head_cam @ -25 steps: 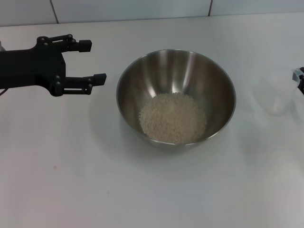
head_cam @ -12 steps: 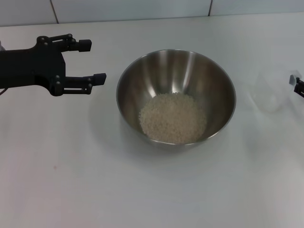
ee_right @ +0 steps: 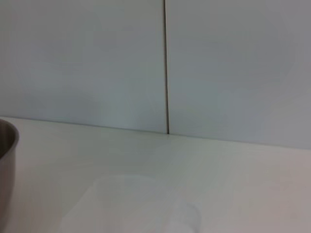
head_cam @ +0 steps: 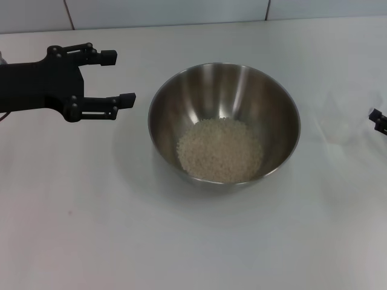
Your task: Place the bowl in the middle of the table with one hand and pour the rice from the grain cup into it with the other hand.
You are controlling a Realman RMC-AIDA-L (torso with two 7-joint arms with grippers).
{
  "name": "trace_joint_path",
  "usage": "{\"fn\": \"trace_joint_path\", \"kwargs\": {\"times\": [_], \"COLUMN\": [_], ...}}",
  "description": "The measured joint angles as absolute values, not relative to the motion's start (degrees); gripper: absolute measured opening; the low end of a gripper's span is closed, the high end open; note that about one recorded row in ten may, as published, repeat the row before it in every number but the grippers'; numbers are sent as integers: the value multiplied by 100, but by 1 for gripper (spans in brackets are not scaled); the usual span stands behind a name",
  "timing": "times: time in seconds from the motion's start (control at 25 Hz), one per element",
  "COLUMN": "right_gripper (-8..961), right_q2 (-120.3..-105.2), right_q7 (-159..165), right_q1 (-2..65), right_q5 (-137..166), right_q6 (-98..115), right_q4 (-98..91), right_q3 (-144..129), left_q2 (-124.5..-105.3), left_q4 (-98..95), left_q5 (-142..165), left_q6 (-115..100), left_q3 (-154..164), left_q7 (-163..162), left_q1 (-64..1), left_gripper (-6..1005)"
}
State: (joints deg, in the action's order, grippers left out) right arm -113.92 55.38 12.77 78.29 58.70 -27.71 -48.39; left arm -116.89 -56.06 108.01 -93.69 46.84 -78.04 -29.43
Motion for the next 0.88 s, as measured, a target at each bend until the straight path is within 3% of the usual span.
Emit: {"fn": "trace_joint_path", "kwargs": {"times": [0.16,0.28,0.44,0.56,0.64,0.68,0.72,0.88], "right_gripper": [741,745,745,746,746,746,746,746], "right_q2": [-11478,-11661,-11717,-11634,-11474,-11305,-11305,-10958], "right_q7": [5494,5542,6011,6811,7363,7924,7924,9276], "right_q1": [1028,595,278,108,143,279,279,820], "right_q5": [7797,7821,7832,7929,8252,8695,8695,9971], "right_q6": [6242,7013,7990,9102,9668,10006,10006,10659], "right_q4": [-2913,-3327,-3776,-4298,-4641,-4928,-4928,-5606], "right_q3": [-4698,-4377,-4156,-4056,-4031,-3990,-3990,-3617], "left_q2": [-11697,-11711,-11715,-11697,-11693,-11690,-11690,-11642], "left_q4": [-5608,-5608,-5608,-5618,-5621,-5622,-5622,-5658], "left_q5": [10801,10801,10778,10750,10750,10766,10766,10789], "left_q6": [-9375,-9386,-9453,-9614,-9690,-9734,-9734,-10066], "left_q3": [4684,4684,4679,4644,4642,4664,4664,4660], "left_q7": [-7805,-7845,-7866,-7874,-7874,-7874,-7874,-7904], "left_q1": [-2937,-2932,-2910,-2901,-2897,-2890,-2890,-2830], "left_gripper": [842,842,842,842,842,842,842,842]}}
